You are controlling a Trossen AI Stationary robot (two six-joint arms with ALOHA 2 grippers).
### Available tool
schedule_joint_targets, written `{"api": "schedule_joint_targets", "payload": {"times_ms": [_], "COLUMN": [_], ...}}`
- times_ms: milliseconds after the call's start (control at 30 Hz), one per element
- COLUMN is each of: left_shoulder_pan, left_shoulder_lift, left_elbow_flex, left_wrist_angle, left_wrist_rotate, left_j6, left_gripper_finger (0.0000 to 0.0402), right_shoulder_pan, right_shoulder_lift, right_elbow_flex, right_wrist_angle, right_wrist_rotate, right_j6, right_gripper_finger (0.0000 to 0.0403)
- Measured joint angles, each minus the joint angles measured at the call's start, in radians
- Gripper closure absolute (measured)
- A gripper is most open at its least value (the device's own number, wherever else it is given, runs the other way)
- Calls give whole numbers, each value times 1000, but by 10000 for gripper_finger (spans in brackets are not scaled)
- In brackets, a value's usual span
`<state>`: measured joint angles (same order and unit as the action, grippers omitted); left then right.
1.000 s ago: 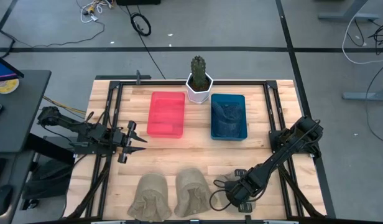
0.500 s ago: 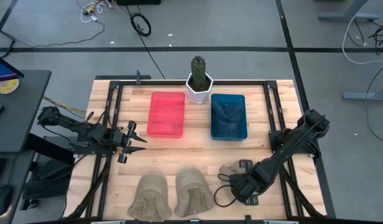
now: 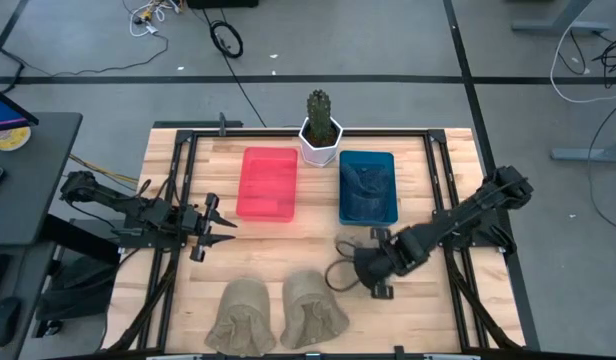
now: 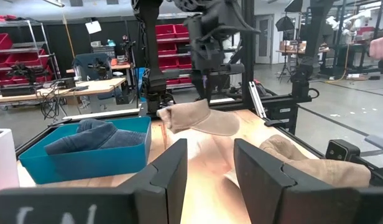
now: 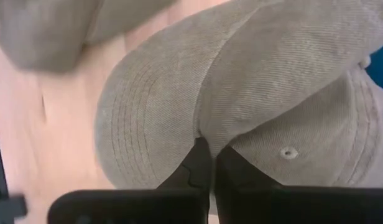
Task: Pick & Place hat
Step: Put the right brown cap into the red bin
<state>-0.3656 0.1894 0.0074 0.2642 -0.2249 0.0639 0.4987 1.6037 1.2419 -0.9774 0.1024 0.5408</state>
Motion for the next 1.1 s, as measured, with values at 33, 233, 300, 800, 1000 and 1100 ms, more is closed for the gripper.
{"api": "schedule_joint_targets", "payload": {"times_ms": [33,233,300,800,1000,1100], "left_shoulder_pan": [0,0,0,0,0,0], "left_shoulder_lift": [0,0,0,0,0,0], "left_elbow_flex": [0,0,0,0,0,0], "left_wrist_angle": [0,0,0,0,-1,0], "left_wrist_rotate": [0,-1,-3,-12,-12,-15], "left_j6": [0,0,0,12,14,32], "left_gripper_finger": [266,266,266,266,266,266], "right_shoulder_pan": [-18,-126,-162,-423,-529,-559], "right_shoulder_lift": [-2,-15,-15,-3,48,94], "right_elbow_flex": [0,1,1,182,247,312], "right_wrist_angle": [14,61,85,161,165,169], "right_wrist_rotate": [-1,-5,-5,-32,-56,-63], "right_j6": [-18,-140,-179,-420,-477,-525], "right_gripper_finger": [401,401,401,401,401,401]}}
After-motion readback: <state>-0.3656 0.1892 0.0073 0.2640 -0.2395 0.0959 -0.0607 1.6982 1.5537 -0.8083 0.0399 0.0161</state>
